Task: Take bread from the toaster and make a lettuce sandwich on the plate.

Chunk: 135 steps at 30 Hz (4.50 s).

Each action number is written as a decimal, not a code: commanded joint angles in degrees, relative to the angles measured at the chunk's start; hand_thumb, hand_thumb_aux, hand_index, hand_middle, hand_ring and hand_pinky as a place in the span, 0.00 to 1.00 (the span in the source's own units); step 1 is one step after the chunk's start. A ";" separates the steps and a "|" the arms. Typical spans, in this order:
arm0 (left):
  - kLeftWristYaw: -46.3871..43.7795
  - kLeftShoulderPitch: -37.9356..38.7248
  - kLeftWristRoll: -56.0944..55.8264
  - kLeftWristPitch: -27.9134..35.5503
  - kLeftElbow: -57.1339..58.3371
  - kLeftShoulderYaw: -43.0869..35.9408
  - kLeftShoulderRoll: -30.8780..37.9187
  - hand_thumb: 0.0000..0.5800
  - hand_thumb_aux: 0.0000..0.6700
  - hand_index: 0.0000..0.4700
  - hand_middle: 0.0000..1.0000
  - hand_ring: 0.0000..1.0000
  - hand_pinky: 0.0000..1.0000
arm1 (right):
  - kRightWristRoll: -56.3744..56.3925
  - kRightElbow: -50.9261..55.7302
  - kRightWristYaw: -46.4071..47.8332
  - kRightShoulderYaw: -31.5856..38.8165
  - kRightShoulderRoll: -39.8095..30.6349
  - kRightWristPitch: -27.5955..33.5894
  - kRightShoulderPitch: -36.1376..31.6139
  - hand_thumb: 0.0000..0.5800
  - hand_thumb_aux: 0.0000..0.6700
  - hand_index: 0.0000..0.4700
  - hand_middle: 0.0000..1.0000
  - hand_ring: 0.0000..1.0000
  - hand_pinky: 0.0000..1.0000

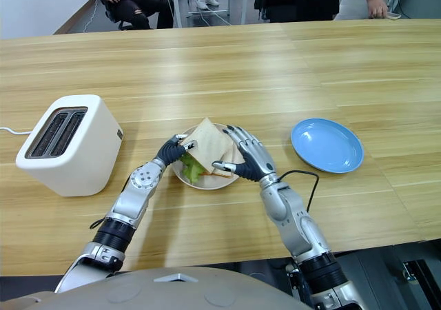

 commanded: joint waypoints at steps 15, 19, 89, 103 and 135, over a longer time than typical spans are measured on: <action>0.91 1.55 3.41 1.33 1.76 -2.18 1.44 1.00 1.00 0.98 1.00 1.00 1.00 | -10.63 31.51 -4.17 14.74 0.39 -3.39 -13.28 0.00 0.00 0.00 0.00 0.00 0.00; 1.09 1.71 3.73 1.46 1.42 -2.13 1.54 1.00 1.00 0.98 1.00 1.00 1.00 | -14.33 34.24 -3.56 19.13 -0.08 -2.54 -13.93 0.00 0.00 0.00 0.00 0.00 0.00; -34.31 30.46 2.04 2.18 -32.67 -0.95 37.09 1.00 1.00 0.98 1.00 1.00 1.00 | 23.70 -15.19 33.70 2.09 -21.55 5.66 17.08 1.00 1.00 0.98 1.00 1.00 1.00; -23.15 11.91 13.20 3.75 -11.02 -10.20 23.90 1.00 1.00 0.98 1.00 1.00 1.00 | 5.70 13.65 24.54 14.04 -5.73 4.17 -5.96 1.00 1.00 0.98 1.00 1.00 1.00; 3.44 3.06 -17.73 -23.78 -1.00 16.68 -7.81 0.00 0.00 0.00 0.00 0.00 0.00 | 42.56 22.19 2.11 -10.63 7.79 -14.58 -10.38 0.00 0.00 0.00 0.00 0.00 0.00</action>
